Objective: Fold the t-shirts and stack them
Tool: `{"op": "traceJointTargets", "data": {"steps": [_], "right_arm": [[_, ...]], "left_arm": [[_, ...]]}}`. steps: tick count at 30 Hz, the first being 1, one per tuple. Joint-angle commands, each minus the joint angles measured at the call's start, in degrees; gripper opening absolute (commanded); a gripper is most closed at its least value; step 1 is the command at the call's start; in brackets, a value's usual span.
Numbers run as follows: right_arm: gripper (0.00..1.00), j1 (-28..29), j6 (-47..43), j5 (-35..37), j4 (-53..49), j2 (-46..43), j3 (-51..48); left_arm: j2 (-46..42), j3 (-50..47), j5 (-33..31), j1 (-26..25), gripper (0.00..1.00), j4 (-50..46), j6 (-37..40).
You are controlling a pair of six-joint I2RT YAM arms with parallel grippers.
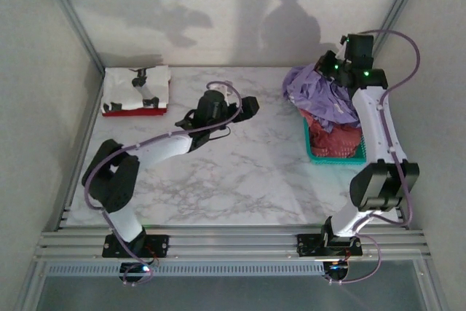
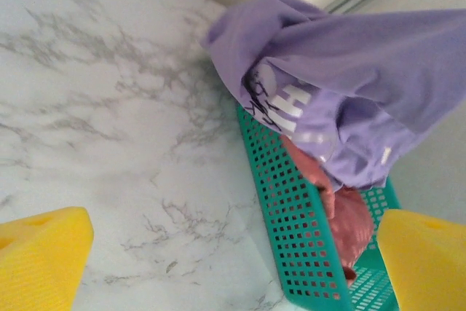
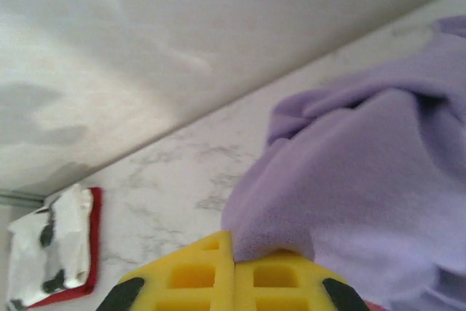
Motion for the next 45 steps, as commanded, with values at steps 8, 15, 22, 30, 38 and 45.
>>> {"op": "traceJointTargets", "data": {"steps": [8,15,22,30,38,45], "right_arm": [[0.00,0.2,-6.8,-2.0,-15.9,5.0,28.8],[0.00,4.5,-1.7,-1.5,-21.5,8.9,42.7],[0.00,19.3,-3.8,5.3,-24.3,6.2,42.0],[0.00,39.8,-5.1,21.8,-19.1,6.6,26.9],[0.56,44.9,-3.8,17.7,-20.2,27.7,37.4],[0.59,44.4,-5.9,24.7,-26.4,28.9,41.3]], "left_arm": [[-13.7,-7.5,-6.0,2.4,1.00,-5.7,2.0],[-23.4,-13.6,-7.8,4.7,1.00,-8.2,2.6],[-38.0,-22.3,-9.5,9.1,1.00,-12.0,3.7],[-52.5,-30.0,-8.0,16.5,1.00,-20.1,5.4],[-61.2,-37.8,-8.2,19.1,1.00,-30.3,6.1],[-63.4,-39.2,-11.2,19.1,1.00,-30.8,4.2]]}}
